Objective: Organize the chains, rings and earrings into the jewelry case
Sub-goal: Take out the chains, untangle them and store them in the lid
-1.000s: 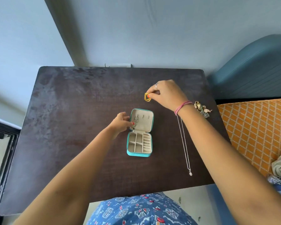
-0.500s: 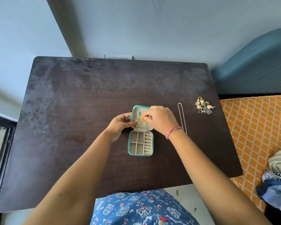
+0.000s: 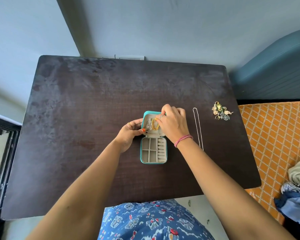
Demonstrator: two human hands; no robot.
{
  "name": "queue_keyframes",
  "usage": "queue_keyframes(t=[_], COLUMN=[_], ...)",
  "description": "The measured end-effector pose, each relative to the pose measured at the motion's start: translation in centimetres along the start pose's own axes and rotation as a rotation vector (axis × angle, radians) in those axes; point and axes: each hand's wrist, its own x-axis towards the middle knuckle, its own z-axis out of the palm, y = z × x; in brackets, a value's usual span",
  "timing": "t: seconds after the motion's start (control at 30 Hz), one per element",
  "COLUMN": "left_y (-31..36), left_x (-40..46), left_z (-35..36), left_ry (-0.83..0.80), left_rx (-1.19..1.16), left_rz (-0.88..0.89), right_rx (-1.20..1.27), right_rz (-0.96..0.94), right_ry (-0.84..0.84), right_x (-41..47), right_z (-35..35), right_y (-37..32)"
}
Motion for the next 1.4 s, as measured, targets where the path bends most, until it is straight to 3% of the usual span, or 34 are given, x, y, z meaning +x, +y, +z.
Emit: queue_keyframes(t=[0.33,0.5,0.73,0.83,0.97,1.27,1.4], left_y=[0.2,0.2,0.2,0.2,0.2,1.4,2.5], left_x=[-0.5,-0.3,-0.3,-0.3,-0.3,-0.4,0.1], left_z=[0.3,0.0,0.2,0.2,0.1,1.6,3.4], left_ry=[-0.005,-0.007,-0.009,-0.012,-0.02,-0.013,0.11], left_rx=[-0.025,-0.028,-0.038,-0.042,-0.044,-0.026,0.093], left_rz=[0.002,-0.005,-0.008,-0.009,-0.008,0.031,0.081], right_rx=[0.014,0.177,0.43,0.511,0.571,0.768,0.803], right_rz=[-0.055,0.018,0.139,0.157,0.142,0.219,0.241], right_ry=[0.249,0.034,-0.435,-0.558,-0.598,-0.496,-0.504], right_x=[-0.8,1.0,4.4,5.2,5.5,4.0,3.9], right_z=[1.4,0.0,-2.2,-2.4,-2.2,-1.8,-1.6], right_y=[0.9,1.1,2.4,2.4,2.2,2.0,2.3])
